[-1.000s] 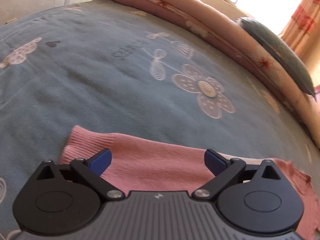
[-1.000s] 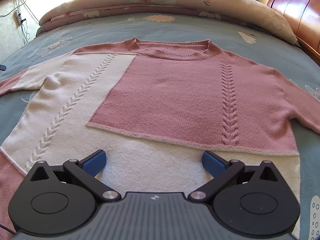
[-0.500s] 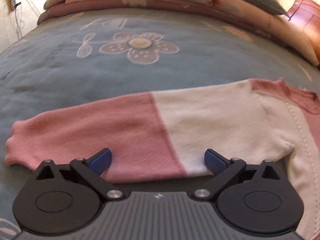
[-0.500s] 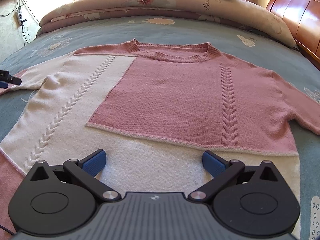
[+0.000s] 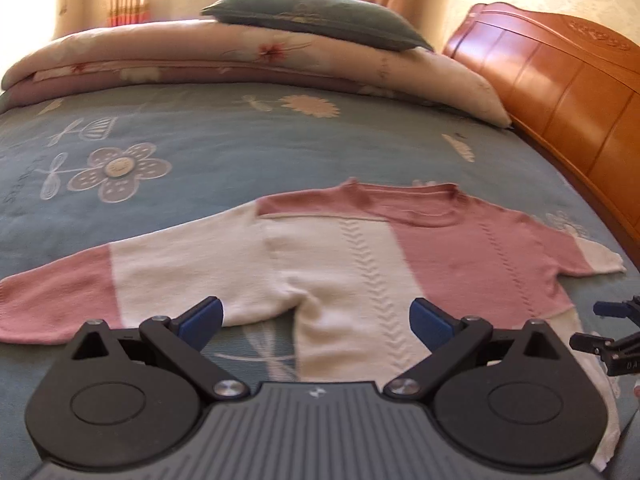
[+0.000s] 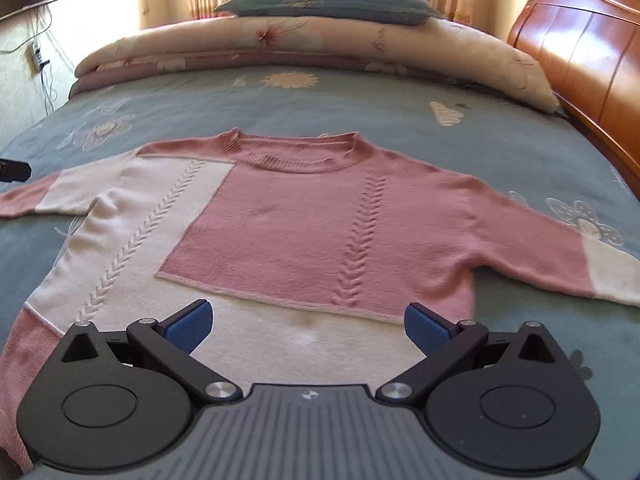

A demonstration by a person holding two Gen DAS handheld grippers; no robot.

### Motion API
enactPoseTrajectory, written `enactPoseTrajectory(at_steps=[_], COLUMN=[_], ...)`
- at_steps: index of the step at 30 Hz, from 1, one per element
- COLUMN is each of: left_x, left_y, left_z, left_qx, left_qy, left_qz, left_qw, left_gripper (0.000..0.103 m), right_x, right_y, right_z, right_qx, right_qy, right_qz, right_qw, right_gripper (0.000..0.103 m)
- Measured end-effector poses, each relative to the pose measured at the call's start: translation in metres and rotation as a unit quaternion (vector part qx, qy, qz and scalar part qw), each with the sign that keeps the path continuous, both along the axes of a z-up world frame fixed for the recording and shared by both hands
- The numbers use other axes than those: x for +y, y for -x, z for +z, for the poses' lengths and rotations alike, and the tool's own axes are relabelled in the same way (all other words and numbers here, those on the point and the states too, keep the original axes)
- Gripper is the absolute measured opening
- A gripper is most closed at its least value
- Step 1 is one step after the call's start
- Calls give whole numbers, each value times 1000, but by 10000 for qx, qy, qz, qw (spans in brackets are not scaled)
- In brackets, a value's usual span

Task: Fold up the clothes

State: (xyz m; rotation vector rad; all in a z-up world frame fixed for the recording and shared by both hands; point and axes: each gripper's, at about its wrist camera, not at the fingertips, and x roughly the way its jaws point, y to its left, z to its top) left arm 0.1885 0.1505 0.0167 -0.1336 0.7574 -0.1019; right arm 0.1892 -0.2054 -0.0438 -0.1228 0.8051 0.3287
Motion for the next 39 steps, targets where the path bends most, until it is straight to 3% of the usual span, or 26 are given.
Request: enactPoseTrajectory(at_steps=[4,9,14,16,18,27,36,39], left_x=[-64,-119,-126,-118,-110,-110,-108,-109], left_y=[9,22,39,42,49,60,118,133], left_z=[-15,-58,-95,-107,-114,-117,-118,-118], left_qx=[-9,47,252,371,178,-39,-220,-234], left_qy=[-86,-540,-880,-741,-629,-681,-556,-577], left_qz=[-363,-481,-287,-20,75,93,346,321], left_qw=[9993,9974,9954,9966,9978,9976,9976,9975], left_gripper=[99,99,99,100,102,102,102,102], right_x=[-44,-54,-45,-46,-49,-48,-59,-56], right_y=[22,28,32,36,35,45,88,105], right_z=[9,-27,-63,-66,-66,-70,-68,-69], right_qx=[-124,116,135,-3,-18,-299,-450,-548], right_qy=[-34,-126,2,-79,-177,-149,-189,8], right_qz=[-347,-356,-196,-225,-285,-342,-236,-138], right_qw=[9993,9992,9997,9997,9994,9989,9985,9984], right_gripper=[103,103,103,103,103,103,103,103])
